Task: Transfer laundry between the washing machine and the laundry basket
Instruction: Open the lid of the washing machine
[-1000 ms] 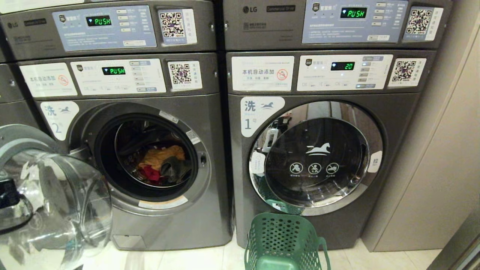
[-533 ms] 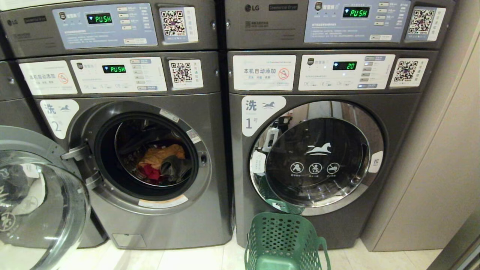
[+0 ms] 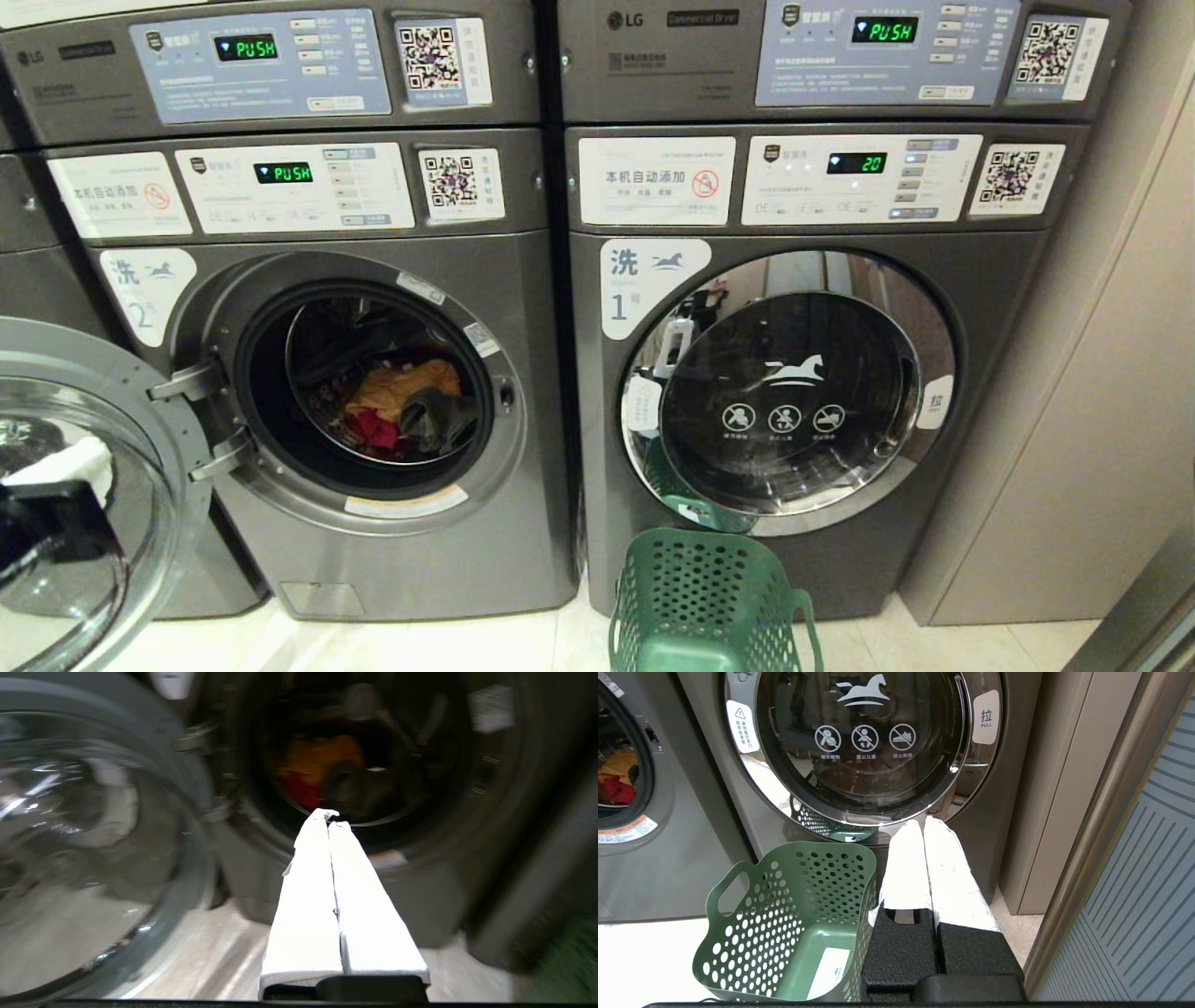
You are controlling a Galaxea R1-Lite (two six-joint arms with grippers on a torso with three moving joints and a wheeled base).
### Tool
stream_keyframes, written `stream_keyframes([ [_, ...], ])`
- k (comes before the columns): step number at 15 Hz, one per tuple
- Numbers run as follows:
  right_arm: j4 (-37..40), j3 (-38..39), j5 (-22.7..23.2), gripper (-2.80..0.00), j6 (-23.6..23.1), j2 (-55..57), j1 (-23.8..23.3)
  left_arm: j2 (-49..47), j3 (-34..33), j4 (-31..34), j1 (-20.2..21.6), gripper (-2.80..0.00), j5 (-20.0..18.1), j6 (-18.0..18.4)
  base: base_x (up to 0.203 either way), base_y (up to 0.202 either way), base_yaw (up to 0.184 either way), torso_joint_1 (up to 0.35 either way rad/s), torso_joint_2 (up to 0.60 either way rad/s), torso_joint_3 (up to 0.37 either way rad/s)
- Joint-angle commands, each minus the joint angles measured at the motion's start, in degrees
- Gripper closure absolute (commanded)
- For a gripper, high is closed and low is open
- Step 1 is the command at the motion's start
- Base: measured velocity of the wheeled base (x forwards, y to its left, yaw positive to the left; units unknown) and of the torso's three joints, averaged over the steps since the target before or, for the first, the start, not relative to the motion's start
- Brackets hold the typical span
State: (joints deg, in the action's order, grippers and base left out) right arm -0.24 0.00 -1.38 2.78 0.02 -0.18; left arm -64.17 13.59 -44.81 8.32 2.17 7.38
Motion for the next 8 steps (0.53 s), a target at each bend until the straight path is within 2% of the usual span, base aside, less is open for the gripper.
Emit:
stream_keyframes([
  [1, 0.0, 0.0, 0.0, 0.0, 0.0, 0.1, 0.0, 14.0, -9.1, 1.8, -8.9, 0.0, 0.2, 0.0, 0.0, 0.0, 0.0, 0.0, 0.0, 0.0],
  [2, 0.0, 0.0, 0.0, 0.0, 0.0, 0.1, 0.0, 17.1, -11.6, 5.2, -9.9, 0.0, 1.8, -0.1, 0.0, 0.0, 0.0, 0.0, 0.0, 0.0],
  [3, 0.0, 0.0, 0.0, 0.0, 0.0, 0.1, 0.0, 18.7, -12.4, 7.3, -9.0, 0.0, 5.1, -0.3, 0.0, 0.0, 0.0, 0.0, 0.0, 0.0],
  [5, 0.0, 0.0, 0.0, 0.0, 0.0, 0.1, 0.0, 16.4, -12.1, 9.0, -2.7, 0.0, 8.2, -0.5, 0.0, 0.0, 0.0, 0.0, 0.0, 0.0],
  [6, 0.0, 0.0, 0.0, 0.0, 0.0, 0.0, 0.0, 12.1, -11.2, 9.3, 0.8, 0.0, 8.4, -0.6, 0.0, 0.0, 0.0, 0.0, 0.0, 0.0],
  [8, 0.0, 0.0, 0.0, 0.0, 0.0, 0.1, 0.0, -0.5, -7.6, 9.6, 5.1, 0.0, 9.2, -1.7, 0.0, 0.0, 0.0, 0.0, 0.0, 0.0],
])
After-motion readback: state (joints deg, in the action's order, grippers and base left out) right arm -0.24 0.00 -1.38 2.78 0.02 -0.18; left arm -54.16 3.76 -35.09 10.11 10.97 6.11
